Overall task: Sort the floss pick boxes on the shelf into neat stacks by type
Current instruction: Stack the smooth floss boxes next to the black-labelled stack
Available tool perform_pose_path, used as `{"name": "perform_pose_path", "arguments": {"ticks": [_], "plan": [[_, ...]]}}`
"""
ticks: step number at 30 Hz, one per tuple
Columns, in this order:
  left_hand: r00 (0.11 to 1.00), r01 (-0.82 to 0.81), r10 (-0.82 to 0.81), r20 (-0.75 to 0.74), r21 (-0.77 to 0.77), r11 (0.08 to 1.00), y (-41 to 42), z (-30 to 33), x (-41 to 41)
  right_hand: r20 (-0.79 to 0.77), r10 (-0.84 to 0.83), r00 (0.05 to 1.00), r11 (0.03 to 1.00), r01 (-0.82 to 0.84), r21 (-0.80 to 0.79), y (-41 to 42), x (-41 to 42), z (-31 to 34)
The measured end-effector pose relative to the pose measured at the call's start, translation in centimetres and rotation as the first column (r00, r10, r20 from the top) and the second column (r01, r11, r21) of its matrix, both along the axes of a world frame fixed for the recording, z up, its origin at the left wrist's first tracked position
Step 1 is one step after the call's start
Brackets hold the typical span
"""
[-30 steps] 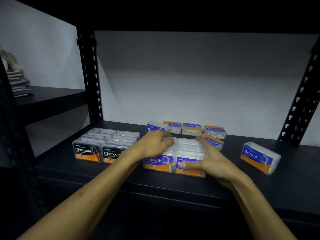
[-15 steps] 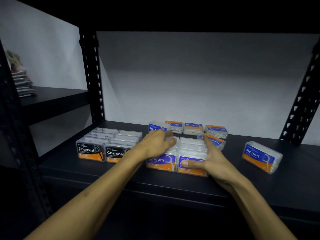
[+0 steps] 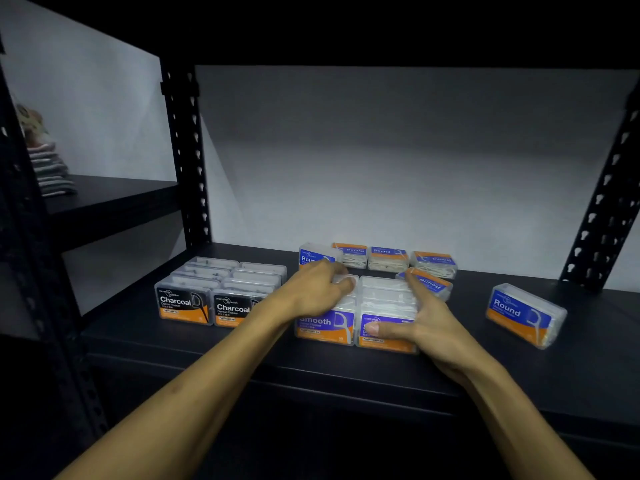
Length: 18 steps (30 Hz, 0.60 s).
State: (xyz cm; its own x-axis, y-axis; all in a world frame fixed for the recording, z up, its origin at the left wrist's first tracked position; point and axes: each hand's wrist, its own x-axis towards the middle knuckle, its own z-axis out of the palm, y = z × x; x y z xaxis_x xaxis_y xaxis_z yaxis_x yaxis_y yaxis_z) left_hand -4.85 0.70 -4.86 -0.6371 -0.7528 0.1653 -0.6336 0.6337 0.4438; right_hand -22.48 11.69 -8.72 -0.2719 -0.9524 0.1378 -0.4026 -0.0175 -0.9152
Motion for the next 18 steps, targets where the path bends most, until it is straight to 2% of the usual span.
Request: {"name": "perform_pose_path", "arguments": {"ticks": [16, 18], "plan": [[0.996, -0.048, 0.058, 0.067, -0.144, 0.988, -0.2, -0.4, 0.0, -0.312, -0.009, 0.950, 0.999, 0.023, 0.039, 0.5, -0.5, 0.4], [0.995, -0.056, 0.065, 0.077, -0.111, 0.992, -0.2, 0.0, 0.1, -0.305, 0.037, 0.951, 0.998, -0.022, 0.051, 0.6, -0.9, 0.5]]}}
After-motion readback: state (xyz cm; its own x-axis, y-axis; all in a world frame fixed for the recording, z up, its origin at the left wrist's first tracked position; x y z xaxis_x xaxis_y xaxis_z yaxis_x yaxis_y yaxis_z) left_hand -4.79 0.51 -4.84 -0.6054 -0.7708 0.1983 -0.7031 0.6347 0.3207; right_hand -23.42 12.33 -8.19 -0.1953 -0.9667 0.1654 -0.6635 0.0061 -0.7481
